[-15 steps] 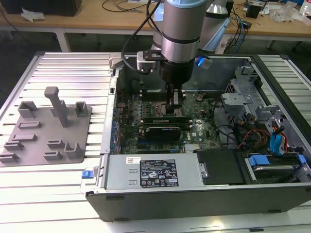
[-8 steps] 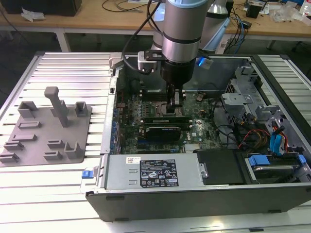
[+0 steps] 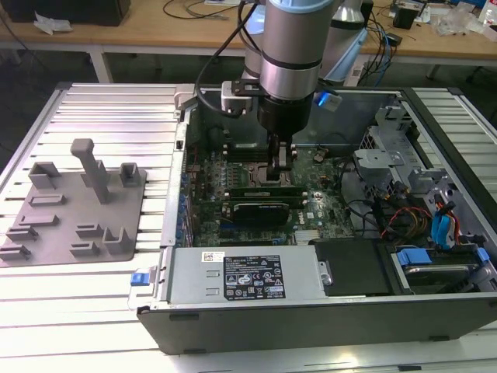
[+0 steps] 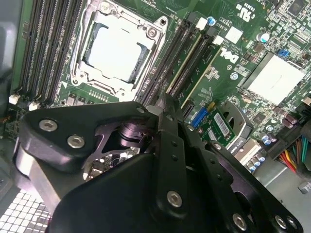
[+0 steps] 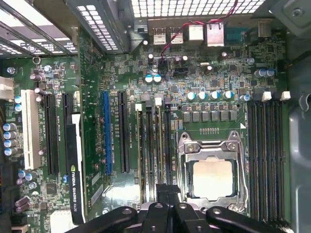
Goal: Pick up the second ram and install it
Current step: 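Insert the second ram into the second slot, then press down the second ram until it locks into place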
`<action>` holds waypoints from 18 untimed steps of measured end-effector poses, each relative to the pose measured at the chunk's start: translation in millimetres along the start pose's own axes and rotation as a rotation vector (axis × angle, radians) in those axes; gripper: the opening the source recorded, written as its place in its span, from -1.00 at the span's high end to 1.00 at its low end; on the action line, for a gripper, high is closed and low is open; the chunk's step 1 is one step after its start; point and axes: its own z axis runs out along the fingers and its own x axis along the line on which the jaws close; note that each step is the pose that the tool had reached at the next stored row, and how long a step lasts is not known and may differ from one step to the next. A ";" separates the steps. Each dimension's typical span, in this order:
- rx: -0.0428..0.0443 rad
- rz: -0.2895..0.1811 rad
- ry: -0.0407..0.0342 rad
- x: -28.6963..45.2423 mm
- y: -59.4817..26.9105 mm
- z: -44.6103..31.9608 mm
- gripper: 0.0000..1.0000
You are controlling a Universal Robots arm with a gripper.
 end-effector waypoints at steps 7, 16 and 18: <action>0.0000 0.000 0.0001 -0.5 0.1 0.0 0.84; -0.0003 0.000 0.0000 -1.2 -6.3 0.1 0.84; -0.0013 0.000 0.0000 -1.6 -14.5 0.4 0.84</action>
